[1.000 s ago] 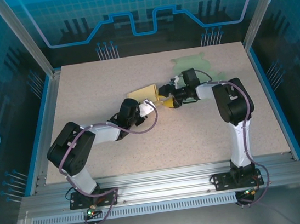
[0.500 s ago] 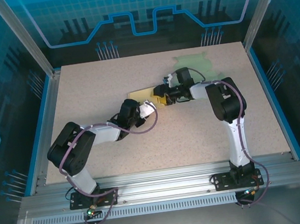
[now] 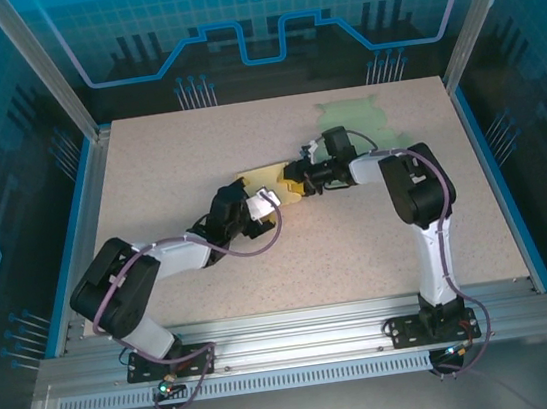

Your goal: Fold the paper box

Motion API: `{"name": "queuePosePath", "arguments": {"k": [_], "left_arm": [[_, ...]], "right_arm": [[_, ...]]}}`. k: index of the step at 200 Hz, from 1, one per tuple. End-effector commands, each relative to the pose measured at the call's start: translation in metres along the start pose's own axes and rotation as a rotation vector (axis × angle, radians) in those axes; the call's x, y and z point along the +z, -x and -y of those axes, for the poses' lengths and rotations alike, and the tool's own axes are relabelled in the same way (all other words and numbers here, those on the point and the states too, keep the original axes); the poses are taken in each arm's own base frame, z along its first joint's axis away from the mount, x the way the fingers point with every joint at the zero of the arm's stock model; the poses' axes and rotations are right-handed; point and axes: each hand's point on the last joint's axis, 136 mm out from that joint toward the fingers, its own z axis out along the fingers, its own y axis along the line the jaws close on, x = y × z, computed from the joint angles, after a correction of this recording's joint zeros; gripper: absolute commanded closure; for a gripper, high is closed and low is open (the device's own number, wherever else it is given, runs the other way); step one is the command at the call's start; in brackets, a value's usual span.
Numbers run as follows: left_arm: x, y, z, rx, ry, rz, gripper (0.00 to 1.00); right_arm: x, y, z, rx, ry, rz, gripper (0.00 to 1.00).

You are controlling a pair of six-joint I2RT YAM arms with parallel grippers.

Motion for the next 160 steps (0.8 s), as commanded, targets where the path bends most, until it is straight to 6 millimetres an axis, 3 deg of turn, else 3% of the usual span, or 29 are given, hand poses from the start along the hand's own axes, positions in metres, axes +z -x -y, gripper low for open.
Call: {"name": "queuePosePath", "arguments": {"k": [1, 32, 72, 146, 160], "left_arm": [[-0.007, 0.004, 0.003, 0.113, 0.028, 0.022, 0.01], [-0.009, 0.009, 0.007, 0.175, 0.049, 0.025, 0.01], [-0.005, 0.010, -0.005, 0.176, 0.103, -0.007, 0.05], [-0.013, 0.020, -0.007, 0.194, 0.087, -0.015, 0.53], [-0.015, 0.022, -0.006, 0.198, 0.081, -0.014, 0.58]], "right_arm": [[-0.014, -0.024, -0.014, 0.102, 0.027, -0.077, 0.59], [-0.026, -0.042, -0.018, 0.147, 0.000, -0.123, 0.55], [-0.038, -0.059, -0.021, 0.148, -0.035, -0.152, 0.54], [-0.040, -0.072, -0.011, 0.179, -0.031, -0.172, 0.50], [-0.041, -0.073, -0.012, 0.173, -0.031, -0.168, 0.47]]}}
